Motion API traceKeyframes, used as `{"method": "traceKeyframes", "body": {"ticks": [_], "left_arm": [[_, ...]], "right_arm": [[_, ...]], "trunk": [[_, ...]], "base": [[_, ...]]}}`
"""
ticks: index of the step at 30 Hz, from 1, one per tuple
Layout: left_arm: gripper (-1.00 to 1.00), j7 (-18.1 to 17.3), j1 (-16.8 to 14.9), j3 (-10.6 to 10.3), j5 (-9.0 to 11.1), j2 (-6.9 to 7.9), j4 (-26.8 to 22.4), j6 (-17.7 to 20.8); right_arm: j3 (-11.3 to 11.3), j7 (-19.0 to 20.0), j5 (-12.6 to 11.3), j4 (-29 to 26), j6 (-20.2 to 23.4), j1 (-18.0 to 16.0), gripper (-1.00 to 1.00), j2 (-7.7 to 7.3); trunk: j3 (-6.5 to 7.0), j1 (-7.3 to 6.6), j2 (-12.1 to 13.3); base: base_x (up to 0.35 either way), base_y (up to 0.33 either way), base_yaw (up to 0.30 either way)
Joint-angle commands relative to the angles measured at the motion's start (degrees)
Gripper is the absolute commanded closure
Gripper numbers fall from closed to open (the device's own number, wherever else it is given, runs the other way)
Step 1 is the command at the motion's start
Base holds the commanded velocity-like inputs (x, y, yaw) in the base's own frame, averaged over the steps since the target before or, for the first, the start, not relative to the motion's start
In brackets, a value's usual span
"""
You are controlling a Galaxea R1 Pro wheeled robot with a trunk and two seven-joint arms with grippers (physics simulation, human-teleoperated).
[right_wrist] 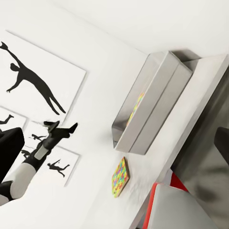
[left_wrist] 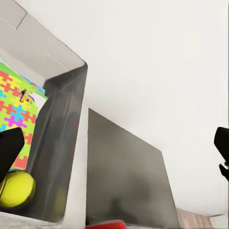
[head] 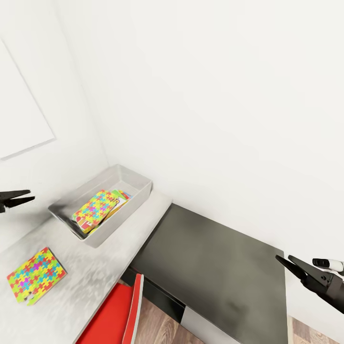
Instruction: Put all the toys in the child's room - the three board games (two on the bed and one on the table), the two jigsaw puzzles on the table, and the tennis ball on the table - inside the toy box on the table in the child's room.
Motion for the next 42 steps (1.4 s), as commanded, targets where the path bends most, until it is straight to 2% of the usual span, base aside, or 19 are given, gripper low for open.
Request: {"method": "traceKeyframes", "body": {"ticks": [1, 4, 5, 9, 15, 25, 30, 42], "left_arm": [[-1.00, -1.3, -0.1, -0.4, 0.3, 0.65, 0.5, 0.5], [-1.00, -3.4, 0.0, -0.5, 0.3, 2.16, 2.9, 0.2], [-1.00, -3.4, 0.0, -0.5, 0.3, 2.99, 5.6, 0.0], [-1.00, -3.4, 0.0, -0.5, 0.3, 3.99, 11.2, -1.4], [-1.00, -3.4, 0.1, -0.6, 0.1, 4.53, 18.5, -5.0], [-1.00, -3.4, 0.6, -0.7, -0.2, 4.50, 28.0, -9.9], [-1.00, -3.4, 0.7, -0.8, -0.3, 4.57, 30.8, -11.9], [-1.00, -3.4, 0.7, -1.0, -0.3, 4.66, 31.8, -12.6]], "right_arm": [[0.0, 0.1, -0.1, 0.0, 0.3, 0.0, -1.00, -0.01], [0.0, 0.1, 0.0, 0.0, 0.3, -0.1, -1.00, -0.01], [0.0, 0.1, 0.0, 0.0, 0.3, 0.0, -1.00, -0.01], [0.0, 0.1, 0.0, 0.0, 0.2, 0.0, -1.00, -0.01], [-0.1, 0.3, 0.0, -0.1, 0.1, -0.1, -1.00, 0.06], [-0.1, 0.4, -0.1, -0.1, -0.4, 0.0, -1.00, 0.14], [-0.1, 0.3, -0.1, -0.1, -1.8, 0.0, -1.00, 0.16], [-0.1, 0.3, -0.1, -0.1, -2.6, 0.0, -1.00, 0.17]], "trunk": [[-0.11, 0.04, -0.1], [-0.11, 0.04, -0.1], [-0.11, 0.04, -0.1], [-0.11, 0.04, -0.1], [-0.11, 0.04, -0.1], [0.32, 0.04, -0.1], [0.75, 0.04, -0.1], [1.86, 0.04, -0.1]], "base": [[0.000, 0.000, 0.000], [0.000, 0.000, 0.000], [0.000, 0.000, 0.000], [0.000, 0.000, 0.000], [0.000, 0.000, 0.000], [0.000, 0.000, 0.000], [-0.020, 0.000, 0.000], [-0.143, 0.000, 0.000]]}}
